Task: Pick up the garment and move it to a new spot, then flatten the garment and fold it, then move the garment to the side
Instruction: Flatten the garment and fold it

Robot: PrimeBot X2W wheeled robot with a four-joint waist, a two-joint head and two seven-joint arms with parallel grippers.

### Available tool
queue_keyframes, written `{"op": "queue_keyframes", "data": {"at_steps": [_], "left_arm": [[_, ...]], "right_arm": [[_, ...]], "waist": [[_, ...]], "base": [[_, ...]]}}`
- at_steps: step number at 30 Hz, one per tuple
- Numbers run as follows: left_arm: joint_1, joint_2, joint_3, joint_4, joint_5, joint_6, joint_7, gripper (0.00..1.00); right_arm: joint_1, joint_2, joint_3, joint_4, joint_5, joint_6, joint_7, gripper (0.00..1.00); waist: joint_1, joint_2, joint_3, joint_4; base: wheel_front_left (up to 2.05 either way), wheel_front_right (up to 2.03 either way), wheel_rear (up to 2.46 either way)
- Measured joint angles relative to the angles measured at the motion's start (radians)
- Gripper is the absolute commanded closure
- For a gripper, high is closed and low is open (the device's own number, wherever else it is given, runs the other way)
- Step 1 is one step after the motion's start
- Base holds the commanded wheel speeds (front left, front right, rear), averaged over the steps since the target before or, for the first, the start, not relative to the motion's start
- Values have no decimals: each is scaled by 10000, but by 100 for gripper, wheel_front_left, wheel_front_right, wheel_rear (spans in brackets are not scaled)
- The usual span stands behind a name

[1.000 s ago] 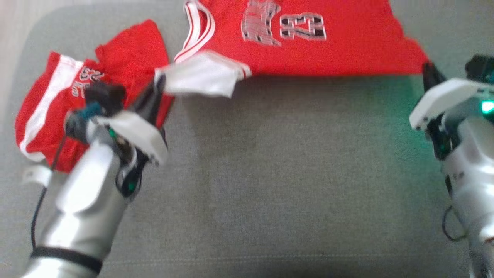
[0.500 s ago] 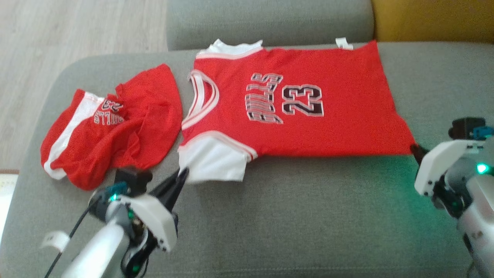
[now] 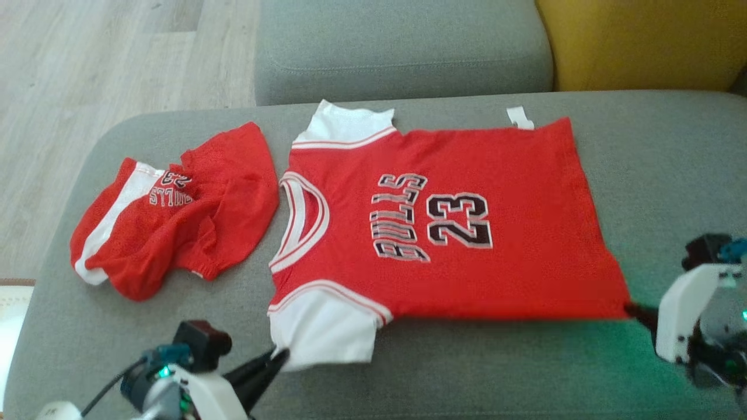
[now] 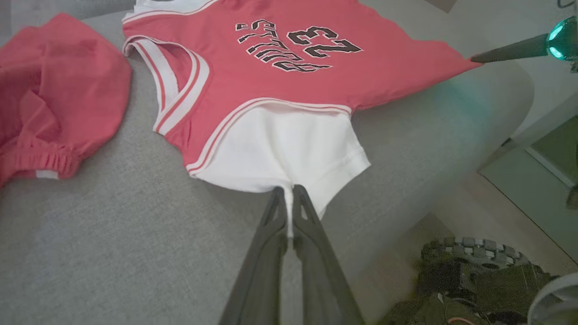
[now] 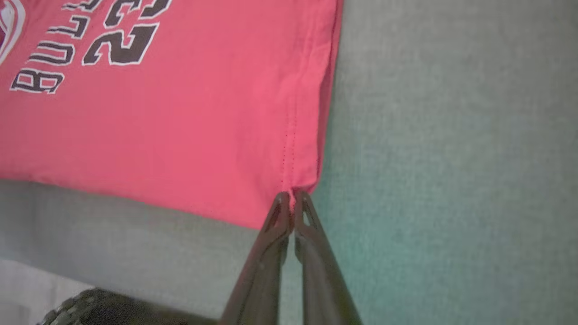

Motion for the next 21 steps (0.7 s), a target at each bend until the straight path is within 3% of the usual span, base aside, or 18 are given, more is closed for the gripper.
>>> {"op": "queue_keyframes", "data": {"at_steps": [3, 8, 14, 21], "left_arm": [[386, 316, -46, -782, -75, 148, 412, 100], [430, 608, -19, -1461, 159, 397, 504, 100], [-340, 639, 12, -1551, 652, 441, 614, 100], [-1696, 635, -144, -1164, 1141, 234, 807, 100]], "right_arm": [[690, -272, -203, -790, 412, 0, 907, 100], [1101, -445, -1018, -1553, 334, 0, 1160, 100], [945, -173, -1862, -1824, -462, 0, 1267, 100], [131, 278, -2098, -1975, -1409, 0, 1406, 100]], "waist": [[0, 0, -28, 29], [0, 0, 33, -6], [0, 0, 256, -63], [0, 0, 754, -96]], "base": [[0, 0, 0], [0, 0, 0], [0, 0, 0], [0, 0, 0]]}}
